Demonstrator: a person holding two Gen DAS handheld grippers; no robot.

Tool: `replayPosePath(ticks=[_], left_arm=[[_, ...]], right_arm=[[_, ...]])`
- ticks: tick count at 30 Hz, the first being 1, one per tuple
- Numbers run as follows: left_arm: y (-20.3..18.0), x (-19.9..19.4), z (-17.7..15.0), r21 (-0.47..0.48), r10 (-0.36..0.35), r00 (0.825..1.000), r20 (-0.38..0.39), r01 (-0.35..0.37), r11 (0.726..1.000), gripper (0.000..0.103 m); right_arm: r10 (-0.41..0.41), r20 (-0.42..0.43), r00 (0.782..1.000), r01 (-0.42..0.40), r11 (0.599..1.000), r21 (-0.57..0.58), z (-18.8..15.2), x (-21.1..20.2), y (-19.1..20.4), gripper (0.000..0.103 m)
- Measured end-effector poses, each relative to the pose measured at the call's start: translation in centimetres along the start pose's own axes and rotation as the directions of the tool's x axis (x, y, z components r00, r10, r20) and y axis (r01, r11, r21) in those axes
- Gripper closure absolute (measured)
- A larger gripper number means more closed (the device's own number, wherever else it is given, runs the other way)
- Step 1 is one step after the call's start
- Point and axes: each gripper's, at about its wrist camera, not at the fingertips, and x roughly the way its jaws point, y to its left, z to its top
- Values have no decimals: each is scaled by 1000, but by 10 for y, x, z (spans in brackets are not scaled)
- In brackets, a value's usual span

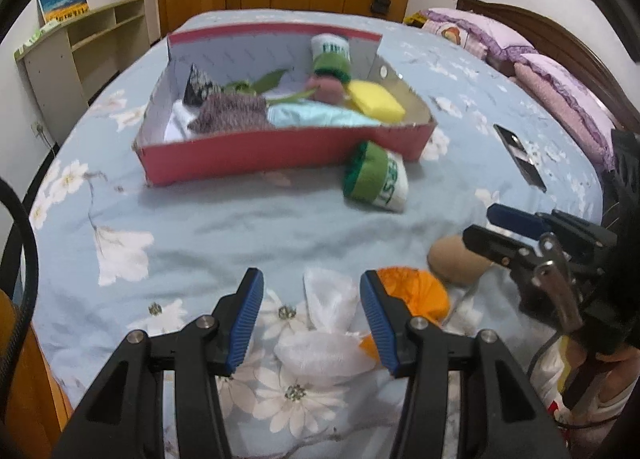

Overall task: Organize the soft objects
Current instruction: 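Grasp the white mesh bag with the left tool while the right tool grasps the beige sponge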

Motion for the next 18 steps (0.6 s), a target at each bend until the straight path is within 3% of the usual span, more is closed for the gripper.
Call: replayPosePath(ticks=[18], left_arm=[[1, 22, -22, 11, -37, 995, -90, 39, 999, 50]], right_arm=[[43, -45, 998, -42, 999, 23, -22, 15, -2, 58]])
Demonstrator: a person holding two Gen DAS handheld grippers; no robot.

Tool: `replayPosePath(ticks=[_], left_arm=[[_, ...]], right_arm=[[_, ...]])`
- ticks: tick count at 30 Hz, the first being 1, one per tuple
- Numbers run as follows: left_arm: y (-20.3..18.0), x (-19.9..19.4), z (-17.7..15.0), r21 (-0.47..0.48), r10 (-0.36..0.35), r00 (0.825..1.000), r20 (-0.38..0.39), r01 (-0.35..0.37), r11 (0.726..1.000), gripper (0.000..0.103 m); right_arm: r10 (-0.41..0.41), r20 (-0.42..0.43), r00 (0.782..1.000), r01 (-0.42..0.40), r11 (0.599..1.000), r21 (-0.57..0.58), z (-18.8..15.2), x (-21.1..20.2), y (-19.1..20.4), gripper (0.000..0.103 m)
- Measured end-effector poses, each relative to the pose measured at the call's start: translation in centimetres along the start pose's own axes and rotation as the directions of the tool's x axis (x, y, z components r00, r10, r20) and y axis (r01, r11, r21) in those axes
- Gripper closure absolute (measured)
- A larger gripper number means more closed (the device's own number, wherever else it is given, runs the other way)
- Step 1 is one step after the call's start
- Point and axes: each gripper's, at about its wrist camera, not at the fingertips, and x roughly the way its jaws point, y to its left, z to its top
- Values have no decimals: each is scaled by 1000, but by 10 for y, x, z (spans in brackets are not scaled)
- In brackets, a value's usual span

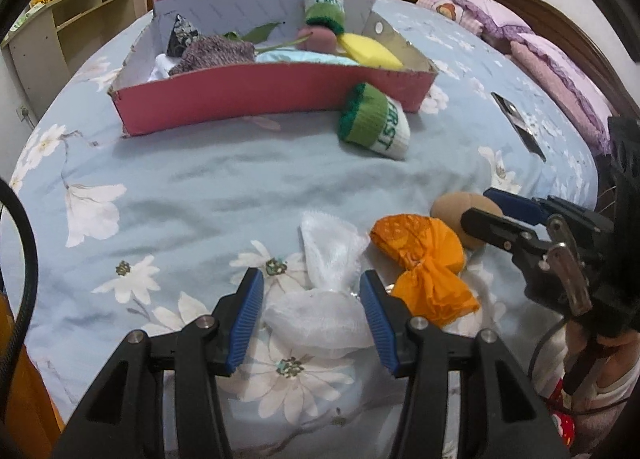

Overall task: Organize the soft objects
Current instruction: 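Grasp the white mesh bag with the left tool while the right tool grasps the beige sponge, then place the white mesh bag and beige sponge into the box with both tools and release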

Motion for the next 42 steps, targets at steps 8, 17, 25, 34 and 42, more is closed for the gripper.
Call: replayPosePath(ticks=[8, 17, 25, 34, 42], left_arm=[[-2, 3, -2, 0, -10, 1000, 10, 10, 1000, 59], [-6, -1, -2, 11, -39, 999, 27, 39, 999, 80], [7, -20, 6, -26, -21, 996, 91, 23, 999, 82], [30, -42, 28, -64, 38, 984, 173, -28, 998, 82], [49, -58, 64, -81, 117, 959, 259, -99, 992, 82]], right_arm=[[51, -23, 998, -51, 999, 12, -6, 9, 2, 58], [73, -18, 997, -73, 997, -12, -12, 9, 11, 65], [52, 15, 999, -51, 998, -44, -9, 0, 14, 67], [18, 70, 997, -15, 999, -46, 5, -15, 9, 67], [-8, 102, 995, 16, 997, -71, 27, -25, 11, 67]])
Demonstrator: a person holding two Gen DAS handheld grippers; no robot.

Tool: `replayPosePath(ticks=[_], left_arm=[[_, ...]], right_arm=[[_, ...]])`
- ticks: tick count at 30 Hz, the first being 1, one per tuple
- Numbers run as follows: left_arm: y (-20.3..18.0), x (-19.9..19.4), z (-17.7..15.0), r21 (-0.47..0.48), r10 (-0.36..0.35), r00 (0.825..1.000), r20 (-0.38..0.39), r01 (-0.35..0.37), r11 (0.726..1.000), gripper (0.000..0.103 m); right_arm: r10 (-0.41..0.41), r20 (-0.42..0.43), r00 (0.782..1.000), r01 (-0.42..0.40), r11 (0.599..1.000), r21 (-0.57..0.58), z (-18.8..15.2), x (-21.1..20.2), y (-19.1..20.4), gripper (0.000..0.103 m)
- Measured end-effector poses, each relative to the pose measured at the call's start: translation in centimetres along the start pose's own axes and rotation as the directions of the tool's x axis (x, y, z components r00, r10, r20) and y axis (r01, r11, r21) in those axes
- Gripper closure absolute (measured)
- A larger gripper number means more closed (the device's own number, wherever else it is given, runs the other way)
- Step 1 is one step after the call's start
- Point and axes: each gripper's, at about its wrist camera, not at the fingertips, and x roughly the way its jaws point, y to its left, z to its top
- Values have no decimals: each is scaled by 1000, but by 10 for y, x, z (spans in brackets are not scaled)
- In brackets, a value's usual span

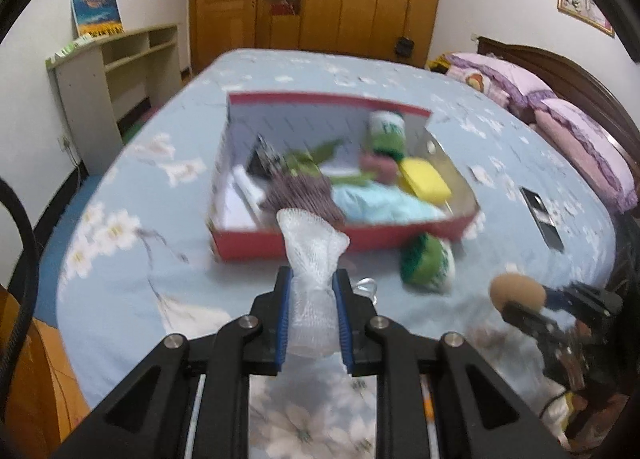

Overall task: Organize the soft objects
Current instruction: 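Place the white mesh bag and beige sponge into the box with both tools and release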

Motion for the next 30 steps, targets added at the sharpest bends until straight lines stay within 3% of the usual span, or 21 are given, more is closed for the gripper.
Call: replayPosePath(ticks=[5, 13, 30], left_arm=[[9, 10, 24, 3, 56, 997, 48, -57, 998, 82], [18, 44, 45, -19, 78, 997, 26, -77, 997, 82], [31, 97, 45, -42, 142, 989, -39, -144, 989, 82]], right_arm=[[0, 18, 1000, 0, 1000, -14, 10, 0, 5, 67], [3, 30, 1000, -3, 1000, -18, 22, 2, 8, 67], [-30, 76, 997, 31, 999, -10, 65, 19, -5, 67]])
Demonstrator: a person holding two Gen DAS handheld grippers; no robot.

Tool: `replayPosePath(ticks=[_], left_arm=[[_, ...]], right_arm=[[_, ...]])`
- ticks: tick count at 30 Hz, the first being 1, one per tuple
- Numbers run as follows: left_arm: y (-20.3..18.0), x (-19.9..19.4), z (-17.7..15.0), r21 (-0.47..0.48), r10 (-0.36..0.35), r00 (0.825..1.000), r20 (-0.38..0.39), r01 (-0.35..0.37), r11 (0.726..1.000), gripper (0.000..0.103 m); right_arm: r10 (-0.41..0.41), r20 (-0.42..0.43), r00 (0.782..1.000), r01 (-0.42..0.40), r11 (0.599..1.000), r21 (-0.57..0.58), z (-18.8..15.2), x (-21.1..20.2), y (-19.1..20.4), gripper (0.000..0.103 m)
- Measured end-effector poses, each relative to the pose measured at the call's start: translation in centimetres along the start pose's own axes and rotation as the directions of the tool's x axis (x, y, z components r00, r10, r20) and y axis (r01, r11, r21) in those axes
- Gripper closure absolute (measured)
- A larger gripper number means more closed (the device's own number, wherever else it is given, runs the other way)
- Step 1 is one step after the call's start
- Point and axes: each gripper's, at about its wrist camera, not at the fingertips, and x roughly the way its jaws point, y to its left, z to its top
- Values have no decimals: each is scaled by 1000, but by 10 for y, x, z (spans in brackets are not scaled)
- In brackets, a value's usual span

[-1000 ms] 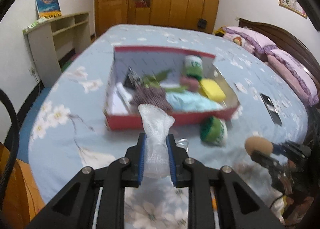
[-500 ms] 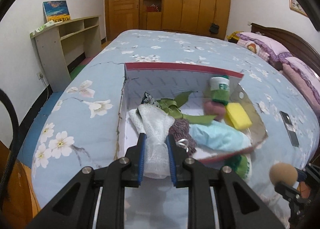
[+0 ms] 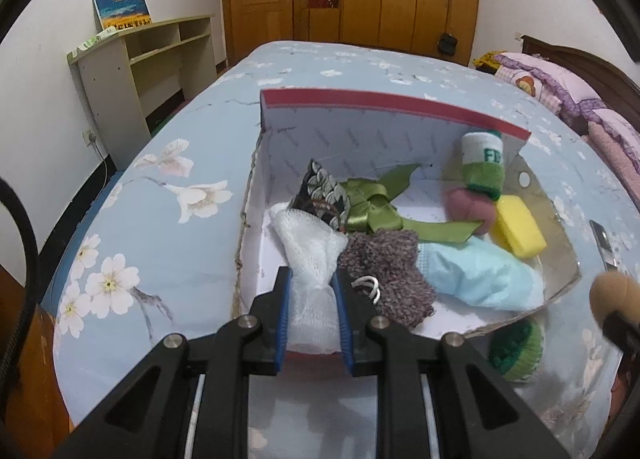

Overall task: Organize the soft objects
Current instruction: 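Place the white mesh bag and beige sponge into the box with both tools and release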

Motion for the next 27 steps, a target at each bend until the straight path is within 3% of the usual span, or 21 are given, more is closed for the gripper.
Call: replayPosePath(ticks=[13, 21, 27], left_arm=[[6, 11, -2, -11, 7, 1000, -9, -7, 1000, 80], [5, 11, -4, 0, 16, 1000, -2, -16, 1000, 78], [5, 9, -5, 1, 2, 1000, -5, -2, 1000, 70]], right_arm=[[-28, 12, 1000, 28, 1000, 9, 39, 69, -8, 67], [-41, -31, 999, 42, 999, 20, 36, 107, -16, 67], [-40, -26, 999, 40, 999, 6, 29, 112, -16, 66]])
